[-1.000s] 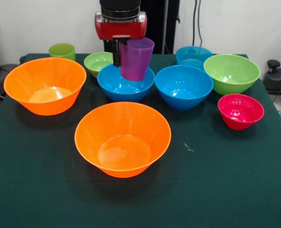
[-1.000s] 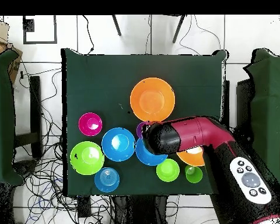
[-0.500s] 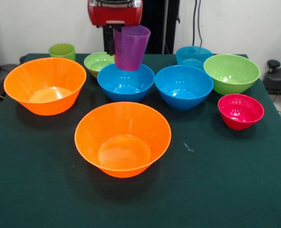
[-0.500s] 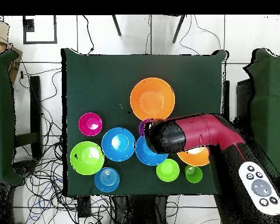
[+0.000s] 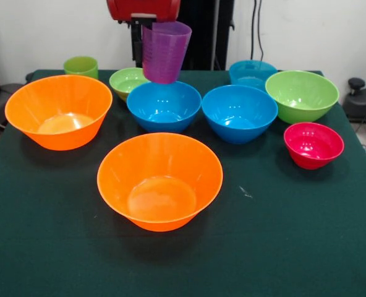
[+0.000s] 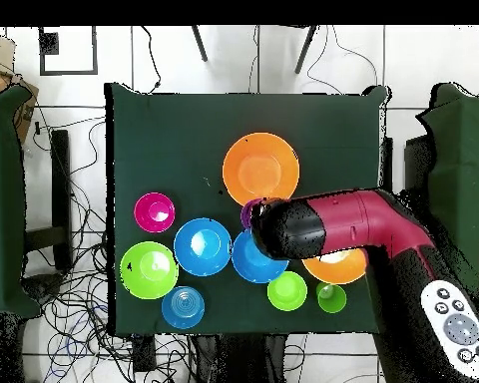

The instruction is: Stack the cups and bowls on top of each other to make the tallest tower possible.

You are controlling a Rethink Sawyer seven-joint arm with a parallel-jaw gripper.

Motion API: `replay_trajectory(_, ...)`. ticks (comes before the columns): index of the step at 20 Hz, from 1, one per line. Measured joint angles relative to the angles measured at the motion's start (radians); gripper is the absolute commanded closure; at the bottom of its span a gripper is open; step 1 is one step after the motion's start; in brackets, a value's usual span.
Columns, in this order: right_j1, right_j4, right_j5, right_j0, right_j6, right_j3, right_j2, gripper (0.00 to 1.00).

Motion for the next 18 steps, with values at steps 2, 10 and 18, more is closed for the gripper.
replay_trajectory(2, 0.002, 0.000, 0.007, 0.000, 0.000, -0.010, 0.006, 1.00)
replay_trajectory(10, 0.052, -0.001, 0.023, 0.008, 0.000, -0.076, 0.009, 1.00)
replay_trajectory(18, 0.142, -0.005, 0.023, 0.060, 0.000, -0.163, 0.009, 1.00)
